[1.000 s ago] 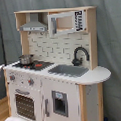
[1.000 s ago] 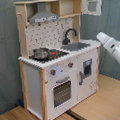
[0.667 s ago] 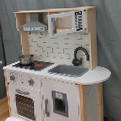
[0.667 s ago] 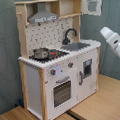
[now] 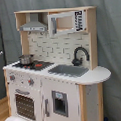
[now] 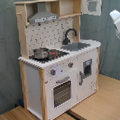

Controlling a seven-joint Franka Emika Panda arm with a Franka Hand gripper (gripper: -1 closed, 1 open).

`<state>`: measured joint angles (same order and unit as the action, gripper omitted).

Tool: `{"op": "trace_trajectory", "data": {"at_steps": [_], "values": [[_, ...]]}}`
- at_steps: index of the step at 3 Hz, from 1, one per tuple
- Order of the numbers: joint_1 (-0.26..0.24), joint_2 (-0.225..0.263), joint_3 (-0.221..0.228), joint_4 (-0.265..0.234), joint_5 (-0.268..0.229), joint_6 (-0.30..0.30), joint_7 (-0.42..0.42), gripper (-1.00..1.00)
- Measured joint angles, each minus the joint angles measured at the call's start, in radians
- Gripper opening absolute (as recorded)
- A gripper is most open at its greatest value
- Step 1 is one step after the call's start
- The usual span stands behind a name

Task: Play with the kitchen

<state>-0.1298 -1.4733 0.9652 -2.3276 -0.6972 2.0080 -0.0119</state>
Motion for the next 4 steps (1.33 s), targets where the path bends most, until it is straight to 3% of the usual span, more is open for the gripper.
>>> {"op": "trace_trajectory", "data": {"at_steps": [2,4], "values": [[-0.014,0.000,-0.057,0.012,0.000,0.011,0.214,1.00],[0.000,-0.001,-0.197,0.018,-0.001,0.083,0.348,1.00]]}}
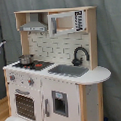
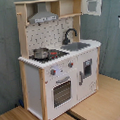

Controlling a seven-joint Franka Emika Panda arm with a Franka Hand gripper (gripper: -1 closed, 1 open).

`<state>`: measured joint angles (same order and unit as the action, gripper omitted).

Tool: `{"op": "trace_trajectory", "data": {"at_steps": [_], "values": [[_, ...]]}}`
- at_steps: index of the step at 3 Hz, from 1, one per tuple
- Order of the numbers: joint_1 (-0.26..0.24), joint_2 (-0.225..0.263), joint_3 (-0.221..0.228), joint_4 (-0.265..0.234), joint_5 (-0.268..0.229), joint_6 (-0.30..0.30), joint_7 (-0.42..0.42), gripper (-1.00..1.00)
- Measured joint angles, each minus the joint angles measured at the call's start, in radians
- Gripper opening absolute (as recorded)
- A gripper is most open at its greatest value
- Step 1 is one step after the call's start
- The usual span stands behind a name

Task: Play with the kitchen

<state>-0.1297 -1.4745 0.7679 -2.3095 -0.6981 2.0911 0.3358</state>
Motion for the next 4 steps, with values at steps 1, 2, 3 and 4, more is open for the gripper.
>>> {"op": "trace_trajectory", "data": {"at_steps": [1,2,3,4], "values": [[0.026,0.000,-0.030,-0.026,0.000,0.009,0.093,1.00],[0.030,0.004,-0.031,-0.067,0.000,0.053,0.176,1.00],[0.032,-0.002,-0.070,-0.109,0.000,0.065,0.187,1.00],[0.032,-0.002,-0.075,-0.111,0.000,0.070,0.187,-1.00]]}}
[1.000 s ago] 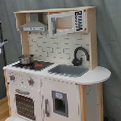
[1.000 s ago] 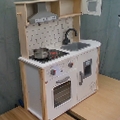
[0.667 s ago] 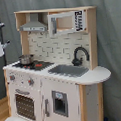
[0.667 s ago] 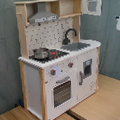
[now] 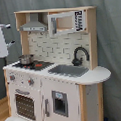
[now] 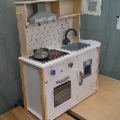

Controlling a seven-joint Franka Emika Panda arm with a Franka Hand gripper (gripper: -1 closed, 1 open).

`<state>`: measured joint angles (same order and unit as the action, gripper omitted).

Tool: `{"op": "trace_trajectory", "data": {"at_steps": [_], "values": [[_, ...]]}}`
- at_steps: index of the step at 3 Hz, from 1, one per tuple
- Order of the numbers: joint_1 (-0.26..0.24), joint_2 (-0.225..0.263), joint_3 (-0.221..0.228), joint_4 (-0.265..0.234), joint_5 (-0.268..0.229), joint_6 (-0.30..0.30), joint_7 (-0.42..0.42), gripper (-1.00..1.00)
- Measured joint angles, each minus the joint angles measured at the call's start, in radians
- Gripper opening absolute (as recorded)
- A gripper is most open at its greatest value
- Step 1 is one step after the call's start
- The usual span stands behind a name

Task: Play with the kitchen

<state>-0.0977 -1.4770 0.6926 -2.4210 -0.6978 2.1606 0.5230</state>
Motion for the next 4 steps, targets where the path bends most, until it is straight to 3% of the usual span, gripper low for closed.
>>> {"op": "trace_trajectory", "data": {"at_steps": [1,4], "values": [[0.000,0.004,-0.022,-0.004,0.000,0.040,-0.001,-1.00],[-0.056,0.038,-0.187,-0.050,-0.002,0.270,-0.147,-1.00]]}}
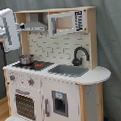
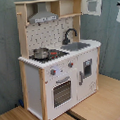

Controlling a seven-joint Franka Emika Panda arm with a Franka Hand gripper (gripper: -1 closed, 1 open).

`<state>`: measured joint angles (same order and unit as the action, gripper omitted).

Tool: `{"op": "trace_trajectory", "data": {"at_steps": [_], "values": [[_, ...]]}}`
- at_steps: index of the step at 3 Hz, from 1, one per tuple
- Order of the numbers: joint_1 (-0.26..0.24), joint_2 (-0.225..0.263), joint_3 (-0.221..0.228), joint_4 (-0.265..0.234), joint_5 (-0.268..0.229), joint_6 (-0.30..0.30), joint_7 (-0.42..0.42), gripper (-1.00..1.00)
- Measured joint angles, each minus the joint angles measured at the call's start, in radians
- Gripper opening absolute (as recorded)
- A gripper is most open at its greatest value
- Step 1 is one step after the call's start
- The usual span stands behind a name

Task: Play with the kitchen

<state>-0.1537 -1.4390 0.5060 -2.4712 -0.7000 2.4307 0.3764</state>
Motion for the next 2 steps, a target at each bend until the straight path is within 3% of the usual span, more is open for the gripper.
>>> {"op": "trace_trajectory", "data": {"at_steps": [2], "values": [[-0.058,0.056,-0.068,-0.009,0.000,0.175,-0.063,-1.00]]}}
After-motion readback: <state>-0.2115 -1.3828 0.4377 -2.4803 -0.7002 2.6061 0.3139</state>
